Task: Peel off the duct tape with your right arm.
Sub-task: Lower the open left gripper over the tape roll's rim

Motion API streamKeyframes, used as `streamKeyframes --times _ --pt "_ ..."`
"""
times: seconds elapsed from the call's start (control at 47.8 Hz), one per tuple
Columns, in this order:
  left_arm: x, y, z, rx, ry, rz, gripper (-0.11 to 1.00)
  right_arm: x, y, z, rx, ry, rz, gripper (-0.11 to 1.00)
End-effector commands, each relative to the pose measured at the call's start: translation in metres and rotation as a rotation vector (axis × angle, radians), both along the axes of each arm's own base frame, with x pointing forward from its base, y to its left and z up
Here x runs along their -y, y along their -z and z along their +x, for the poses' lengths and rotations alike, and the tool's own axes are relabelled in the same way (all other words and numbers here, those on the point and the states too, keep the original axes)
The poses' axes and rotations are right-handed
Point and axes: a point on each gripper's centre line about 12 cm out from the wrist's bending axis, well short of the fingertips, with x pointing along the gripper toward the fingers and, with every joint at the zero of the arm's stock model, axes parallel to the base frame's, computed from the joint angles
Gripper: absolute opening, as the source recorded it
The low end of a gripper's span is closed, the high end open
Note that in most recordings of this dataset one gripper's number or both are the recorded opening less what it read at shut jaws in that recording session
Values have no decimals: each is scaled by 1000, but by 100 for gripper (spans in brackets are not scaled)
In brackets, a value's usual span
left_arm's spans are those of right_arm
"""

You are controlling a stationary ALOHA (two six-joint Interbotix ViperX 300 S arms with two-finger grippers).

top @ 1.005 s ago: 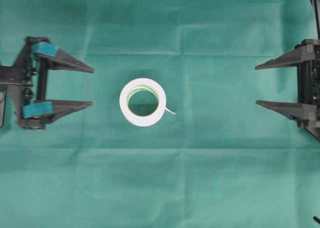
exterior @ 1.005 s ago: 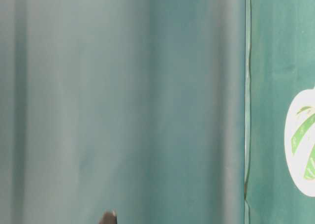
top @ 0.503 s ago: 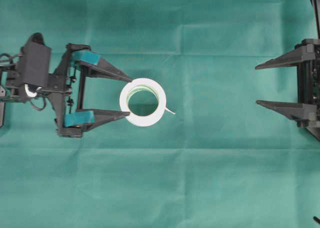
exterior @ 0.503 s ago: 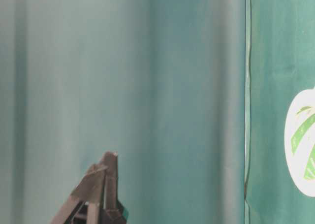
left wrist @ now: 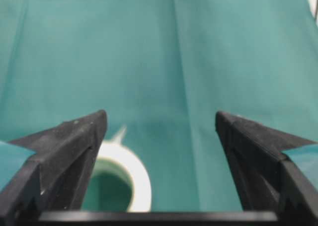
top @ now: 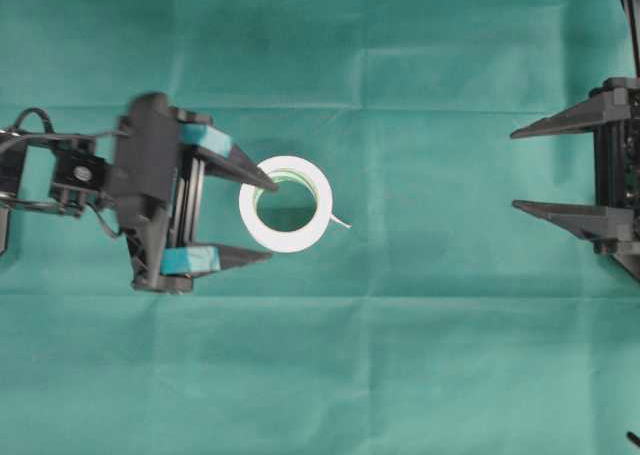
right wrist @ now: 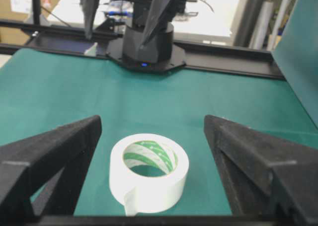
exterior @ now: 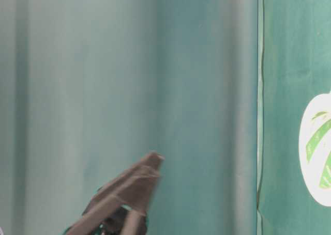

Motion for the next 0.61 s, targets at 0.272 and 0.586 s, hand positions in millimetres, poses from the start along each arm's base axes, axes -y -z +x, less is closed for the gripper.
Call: streamKeyframes --times 0.272,0.586 --pt "6 11 26 -308 15 32 95 0 -3 3 5 0 -3 78" --pt "6 27 37 -376 21 50 95 0 1 5 -12 0 -3 78"
